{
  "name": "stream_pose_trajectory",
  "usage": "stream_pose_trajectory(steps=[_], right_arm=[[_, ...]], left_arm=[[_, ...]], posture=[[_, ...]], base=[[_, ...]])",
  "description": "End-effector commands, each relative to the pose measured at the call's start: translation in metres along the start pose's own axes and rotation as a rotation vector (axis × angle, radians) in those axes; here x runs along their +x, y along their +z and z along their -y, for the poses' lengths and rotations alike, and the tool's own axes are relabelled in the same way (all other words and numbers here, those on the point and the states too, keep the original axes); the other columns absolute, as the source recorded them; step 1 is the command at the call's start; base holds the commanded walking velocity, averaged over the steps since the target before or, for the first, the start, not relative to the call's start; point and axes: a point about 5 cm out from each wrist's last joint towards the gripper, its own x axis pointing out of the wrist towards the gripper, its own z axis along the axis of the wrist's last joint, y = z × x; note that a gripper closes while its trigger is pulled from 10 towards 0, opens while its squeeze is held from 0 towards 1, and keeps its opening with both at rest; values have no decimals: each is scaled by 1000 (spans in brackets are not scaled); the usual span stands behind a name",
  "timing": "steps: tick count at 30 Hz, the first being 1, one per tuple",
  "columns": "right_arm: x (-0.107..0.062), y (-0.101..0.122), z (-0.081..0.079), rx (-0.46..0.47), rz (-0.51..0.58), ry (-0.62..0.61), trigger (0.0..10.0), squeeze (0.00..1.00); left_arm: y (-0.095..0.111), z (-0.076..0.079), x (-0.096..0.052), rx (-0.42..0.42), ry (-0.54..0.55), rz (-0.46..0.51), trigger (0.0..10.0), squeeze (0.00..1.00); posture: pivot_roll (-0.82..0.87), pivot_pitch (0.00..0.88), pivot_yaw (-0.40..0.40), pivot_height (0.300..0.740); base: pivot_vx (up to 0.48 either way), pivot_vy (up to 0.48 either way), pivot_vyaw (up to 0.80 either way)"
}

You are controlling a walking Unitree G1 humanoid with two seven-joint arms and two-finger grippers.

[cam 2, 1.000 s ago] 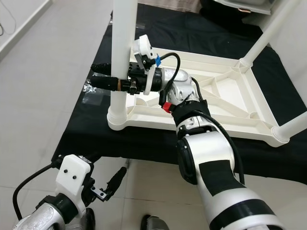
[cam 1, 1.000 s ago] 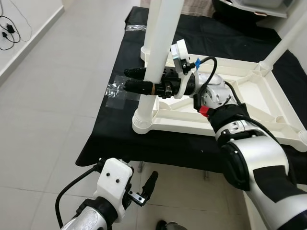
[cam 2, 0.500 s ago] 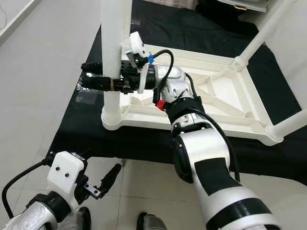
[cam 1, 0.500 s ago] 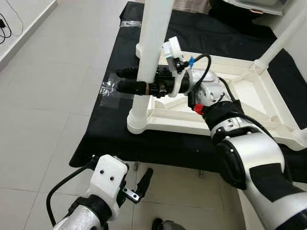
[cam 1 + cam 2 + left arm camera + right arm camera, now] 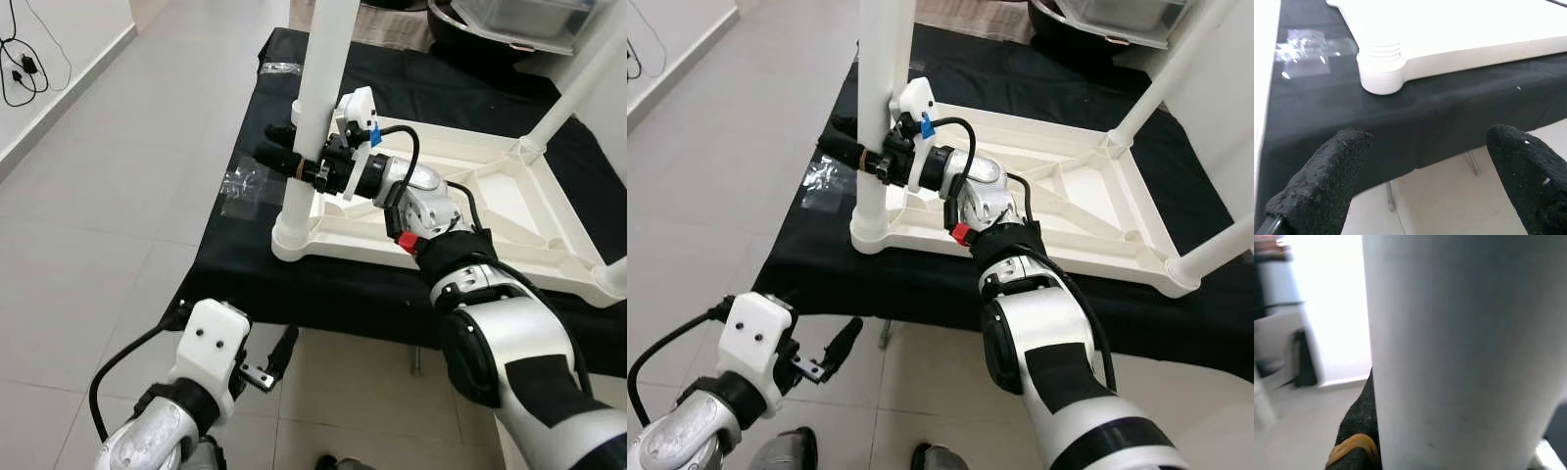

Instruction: Building children table

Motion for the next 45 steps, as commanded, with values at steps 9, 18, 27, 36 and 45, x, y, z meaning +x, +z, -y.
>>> stream_pose_trajectory(steps=[9, 18, 27, 36, 45], right_arm=[[-15, -45, 13, 108, -151, -577, 10000, 0], [-8, -45, 11, 140, -151, -849, 10000, 0], [4, -35, 5, 179, -114, -1212, 10000, 0], [-1, -32, 0, 173, -89, -1548, 10000, 0], [4, -30, -11, 186, -119, -1739, 10000, 0]], left_arm=[[-5, -3, 9, -5, -16, -5, 10000, 0], [-7, -4, 11, 0, -16, -3, 10000, 0], [-8, -3, 11, -1, -23, 7, 10000, 0], [-9, -2, 9, 2, -23, 11, 10000, 0], [-7, 1, 10, -6, -25, 22, 10000, 0]], posture=[[153, 205, -142, 740], [153, 200, -145, 740], [151, 202, -151, 740], [158, 208, -156, 740], [169, 219, -164, 740]], base=[[0, 0, 0], [0, 0, 0], [0, 0, 0], [0, 0, 0], [0, 0, 0]])
